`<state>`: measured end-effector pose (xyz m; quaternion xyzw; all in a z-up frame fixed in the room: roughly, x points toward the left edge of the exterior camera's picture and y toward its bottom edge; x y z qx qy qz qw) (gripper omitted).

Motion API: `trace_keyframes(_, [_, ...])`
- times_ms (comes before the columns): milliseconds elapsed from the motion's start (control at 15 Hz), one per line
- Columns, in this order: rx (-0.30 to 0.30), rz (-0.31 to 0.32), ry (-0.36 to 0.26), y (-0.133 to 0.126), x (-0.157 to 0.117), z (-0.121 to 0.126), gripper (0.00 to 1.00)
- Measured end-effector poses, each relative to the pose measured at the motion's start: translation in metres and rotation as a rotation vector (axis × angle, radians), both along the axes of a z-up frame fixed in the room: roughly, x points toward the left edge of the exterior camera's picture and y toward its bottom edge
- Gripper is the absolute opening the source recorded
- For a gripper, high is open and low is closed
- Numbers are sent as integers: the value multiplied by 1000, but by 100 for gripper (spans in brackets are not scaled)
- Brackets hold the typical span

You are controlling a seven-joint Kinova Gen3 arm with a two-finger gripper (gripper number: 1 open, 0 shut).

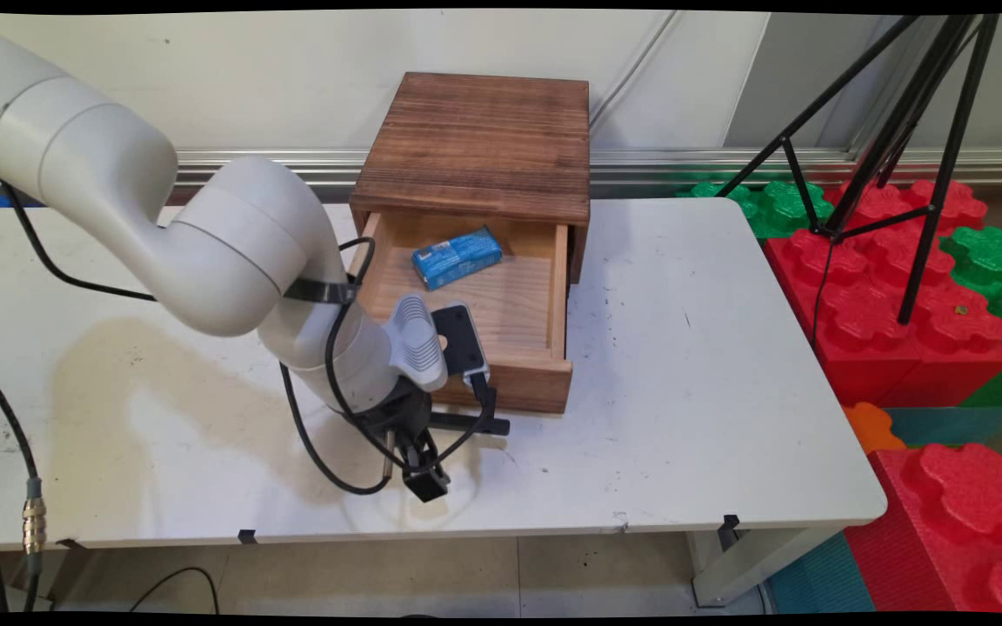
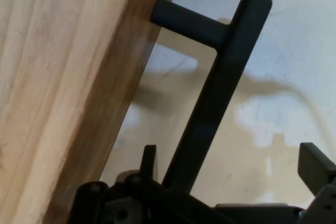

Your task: Open the drawer

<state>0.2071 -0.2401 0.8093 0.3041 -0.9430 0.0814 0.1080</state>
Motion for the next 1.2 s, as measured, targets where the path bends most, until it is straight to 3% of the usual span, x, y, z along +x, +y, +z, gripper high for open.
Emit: trace_keyframes(1200, [-7,-14,3,28,-6,2,100])
